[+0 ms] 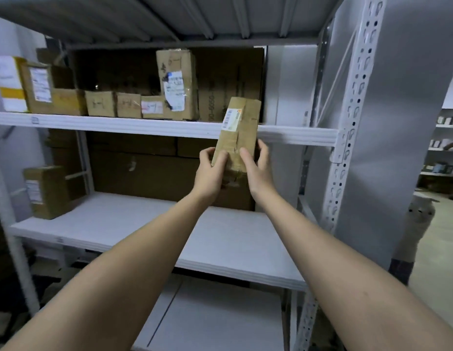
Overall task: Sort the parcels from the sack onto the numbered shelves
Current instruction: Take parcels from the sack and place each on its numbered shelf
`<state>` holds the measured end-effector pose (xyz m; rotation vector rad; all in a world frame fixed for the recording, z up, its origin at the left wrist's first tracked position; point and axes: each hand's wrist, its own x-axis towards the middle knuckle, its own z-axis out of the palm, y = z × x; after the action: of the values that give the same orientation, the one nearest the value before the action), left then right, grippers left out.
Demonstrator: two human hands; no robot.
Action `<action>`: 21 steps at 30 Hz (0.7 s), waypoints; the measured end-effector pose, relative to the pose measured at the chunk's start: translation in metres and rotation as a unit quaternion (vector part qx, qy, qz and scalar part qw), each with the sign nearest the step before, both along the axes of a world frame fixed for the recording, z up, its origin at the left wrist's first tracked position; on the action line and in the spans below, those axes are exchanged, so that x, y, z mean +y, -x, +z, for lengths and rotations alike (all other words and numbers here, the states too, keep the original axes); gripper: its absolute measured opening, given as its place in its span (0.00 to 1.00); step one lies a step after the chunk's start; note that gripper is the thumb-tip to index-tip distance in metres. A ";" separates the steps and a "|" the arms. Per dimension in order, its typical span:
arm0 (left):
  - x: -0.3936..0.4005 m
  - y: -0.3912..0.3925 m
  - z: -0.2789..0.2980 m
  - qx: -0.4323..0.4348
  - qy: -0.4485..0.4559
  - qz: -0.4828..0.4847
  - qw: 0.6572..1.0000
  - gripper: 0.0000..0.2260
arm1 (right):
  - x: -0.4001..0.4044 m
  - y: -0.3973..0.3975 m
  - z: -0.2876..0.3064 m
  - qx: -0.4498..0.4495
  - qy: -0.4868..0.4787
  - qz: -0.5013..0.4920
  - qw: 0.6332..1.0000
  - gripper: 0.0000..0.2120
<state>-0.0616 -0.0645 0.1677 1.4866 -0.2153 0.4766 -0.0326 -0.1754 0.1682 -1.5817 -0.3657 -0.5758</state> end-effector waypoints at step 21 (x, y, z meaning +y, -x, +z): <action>0.099 -0.119 0.110 0.015 -0.068 0.021 0.997 0.20 | 0.086 -0.112 0.086 -0.048 0.134 0.032 0.989 0.36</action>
<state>0.0573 0.0343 0.2778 1.6326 -0.1951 0.4805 0.0798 -0.0892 0.2542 -1.7949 -0.5845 -0.5729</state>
